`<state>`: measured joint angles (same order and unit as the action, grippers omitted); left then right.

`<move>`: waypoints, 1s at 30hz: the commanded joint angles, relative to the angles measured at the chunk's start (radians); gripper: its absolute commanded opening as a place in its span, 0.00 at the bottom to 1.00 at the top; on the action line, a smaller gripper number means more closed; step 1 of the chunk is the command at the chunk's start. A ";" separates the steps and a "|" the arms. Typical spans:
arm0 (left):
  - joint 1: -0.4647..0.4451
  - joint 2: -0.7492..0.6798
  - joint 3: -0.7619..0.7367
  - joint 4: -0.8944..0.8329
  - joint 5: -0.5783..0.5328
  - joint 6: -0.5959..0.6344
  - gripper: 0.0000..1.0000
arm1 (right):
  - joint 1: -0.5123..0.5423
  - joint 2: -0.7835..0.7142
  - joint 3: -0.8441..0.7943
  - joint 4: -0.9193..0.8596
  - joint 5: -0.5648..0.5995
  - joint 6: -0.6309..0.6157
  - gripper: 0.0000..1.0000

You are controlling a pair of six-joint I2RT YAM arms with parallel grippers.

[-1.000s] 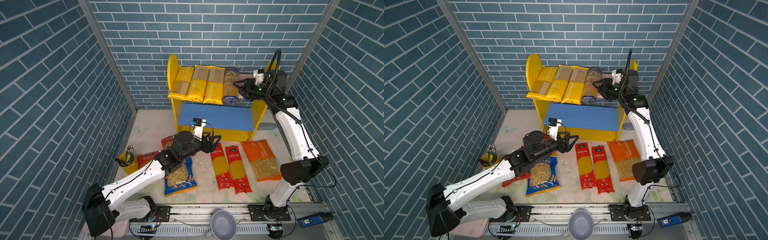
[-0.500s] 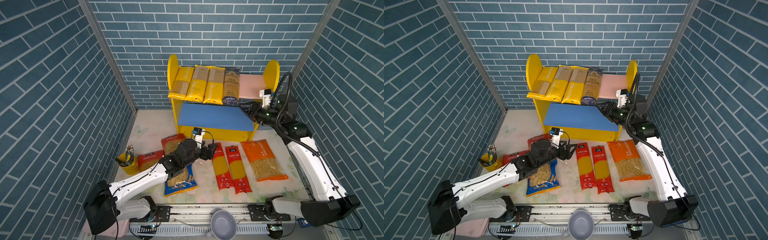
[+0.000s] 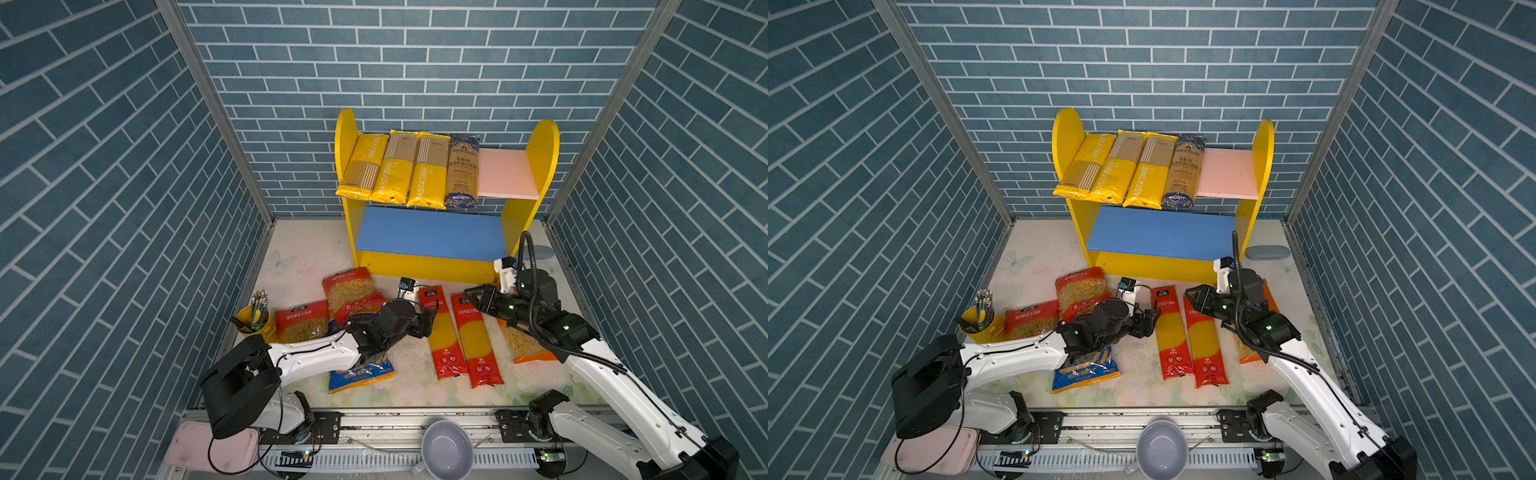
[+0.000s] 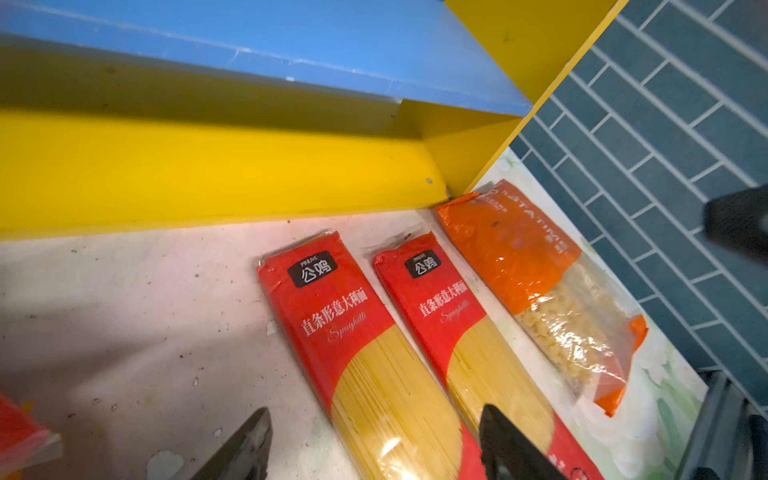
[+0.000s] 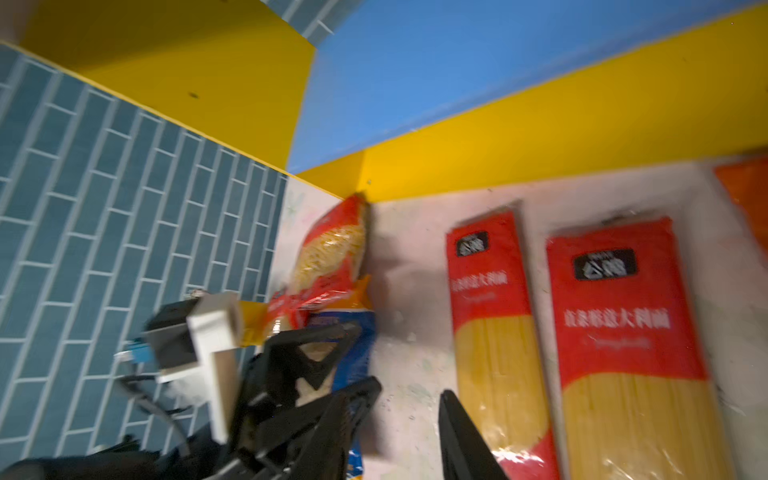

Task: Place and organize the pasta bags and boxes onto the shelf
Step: 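Release the pack and lower the right gripper toward the red spaghetti packs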

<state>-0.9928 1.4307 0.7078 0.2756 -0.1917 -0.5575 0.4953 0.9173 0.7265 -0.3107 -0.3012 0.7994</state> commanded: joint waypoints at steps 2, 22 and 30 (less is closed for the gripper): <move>-0.018 0.038 0.026 -0.082 -0.120 -0.021 0.79 | 0.025 0.094 -0.111 0.082 0.072 0.046 0.37; 0.003 0.006 -0.082 -0.150 -0.126 -0.226 0.82 | 0.139 0.392 -0.072 -0.028 0.278 0.020 0.51; 0.005 0.047 -0.064 -0.152 -0.041 -0.259 0.84 | 0.141 0.455 -0.040 -0.003 0.249 -0.006 0.51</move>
<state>-0.9932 1.4548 0.6300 0.1261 -0.2695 -0.7971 0.6342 1.3403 0.6559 -0.2893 -0.0673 0.8257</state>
